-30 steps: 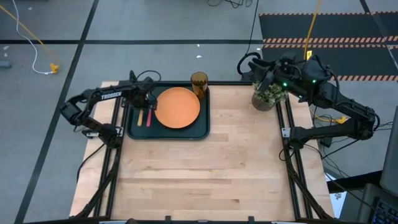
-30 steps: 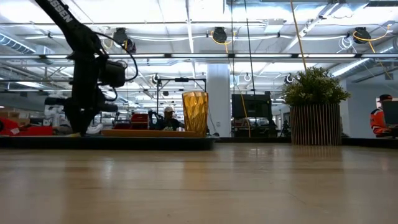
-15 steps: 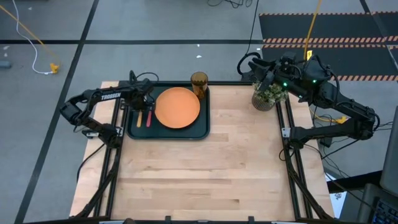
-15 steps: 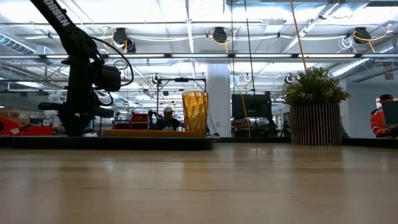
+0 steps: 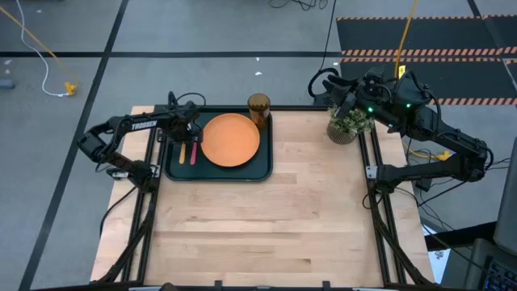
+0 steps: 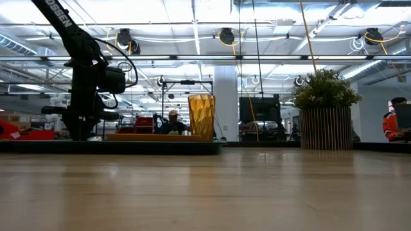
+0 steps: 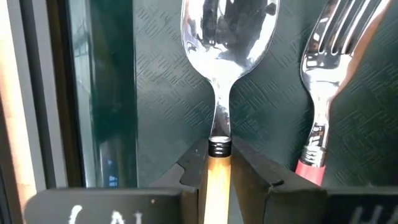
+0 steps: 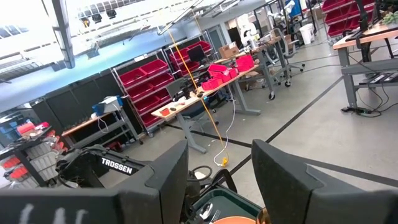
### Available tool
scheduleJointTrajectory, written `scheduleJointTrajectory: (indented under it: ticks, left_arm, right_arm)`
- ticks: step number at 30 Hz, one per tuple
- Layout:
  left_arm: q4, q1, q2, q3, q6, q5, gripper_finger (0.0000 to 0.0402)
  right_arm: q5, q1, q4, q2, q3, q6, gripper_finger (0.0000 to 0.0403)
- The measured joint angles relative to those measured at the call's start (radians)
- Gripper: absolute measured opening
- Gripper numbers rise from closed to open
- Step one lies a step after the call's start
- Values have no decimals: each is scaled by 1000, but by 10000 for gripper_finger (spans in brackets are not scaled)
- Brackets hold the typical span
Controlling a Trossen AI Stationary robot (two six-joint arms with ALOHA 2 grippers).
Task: Pick and place plate/cup/fork/spoon on tray
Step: Put the yellow spoon on the black serving tray to the left of the pink fork, then return to Home Position
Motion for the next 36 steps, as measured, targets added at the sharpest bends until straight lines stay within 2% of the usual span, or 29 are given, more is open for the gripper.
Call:
scheduleJointTrajectory:
  ticks: [9,13,22,26,33,36]
  left_arm:
    - [0,0,0,0,-8,-2,123]
    - [-13,0,-24,0,-11,42,141]
    - [-77,-1,-241,26,-14,49,145]
    - [-75,-1,-342,55,31,48,145]
    - [-75,-1,-468,96,260,68,145]
    - [-78,-2,-511,113,292,96,145]
  right_arm:
    - [0,0,0,0,0,-3,171]
    - [0,0,-1,0,0,-5,171]
    - [-56,0,-11,0,0,-99,171]
    - [-57,0,-26,0,0,-152,168]
    - [-58,0,-78,0,0,-234,120]
    - [-101,0,-100,0,0,-264,87]
